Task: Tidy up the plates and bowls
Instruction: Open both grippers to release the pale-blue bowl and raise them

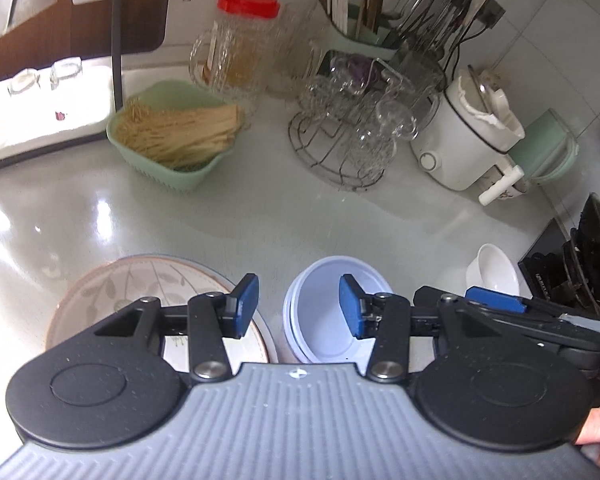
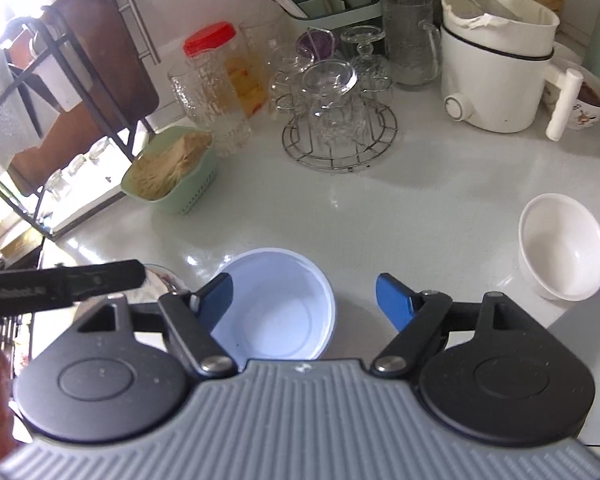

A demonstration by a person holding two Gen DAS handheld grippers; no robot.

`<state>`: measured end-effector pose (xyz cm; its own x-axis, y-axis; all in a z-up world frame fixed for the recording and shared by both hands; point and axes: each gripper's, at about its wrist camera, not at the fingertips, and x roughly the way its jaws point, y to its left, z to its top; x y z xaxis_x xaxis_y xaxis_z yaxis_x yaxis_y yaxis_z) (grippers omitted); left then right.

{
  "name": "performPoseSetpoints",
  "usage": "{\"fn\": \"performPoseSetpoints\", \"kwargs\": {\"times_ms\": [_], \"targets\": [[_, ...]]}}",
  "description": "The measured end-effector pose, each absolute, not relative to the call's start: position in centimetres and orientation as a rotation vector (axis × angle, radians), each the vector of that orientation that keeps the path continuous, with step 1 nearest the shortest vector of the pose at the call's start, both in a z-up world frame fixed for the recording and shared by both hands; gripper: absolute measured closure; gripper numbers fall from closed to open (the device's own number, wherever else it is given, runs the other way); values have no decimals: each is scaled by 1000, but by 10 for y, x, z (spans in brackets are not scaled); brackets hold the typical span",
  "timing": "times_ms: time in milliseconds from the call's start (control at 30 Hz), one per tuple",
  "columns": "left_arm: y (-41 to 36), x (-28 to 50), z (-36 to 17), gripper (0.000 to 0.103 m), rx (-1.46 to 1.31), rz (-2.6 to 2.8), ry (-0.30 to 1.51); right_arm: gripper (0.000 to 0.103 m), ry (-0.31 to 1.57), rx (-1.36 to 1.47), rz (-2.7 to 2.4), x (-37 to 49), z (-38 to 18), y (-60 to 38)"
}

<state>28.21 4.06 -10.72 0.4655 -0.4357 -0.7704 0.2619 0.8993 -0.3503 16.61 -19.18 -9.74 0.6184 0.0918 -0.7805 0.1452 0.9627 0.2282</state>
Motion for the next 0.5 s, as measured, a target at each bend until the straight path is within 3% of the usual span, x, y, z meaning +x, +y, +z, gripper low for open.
{"fn": "performPoseSetpoints", "kwargs": {"times_ms": [300,433,500], "targets": [[57,276,-70,52,-177,-501,927,23,809,295,-70,149,-70,-179],[60,273,-57,19,-143,-507,889,8,744,306,-91,141,-58,-174],[62,274,-57,12,-129,-523,864,7,708,302,-115,136,-55,-171]]}}
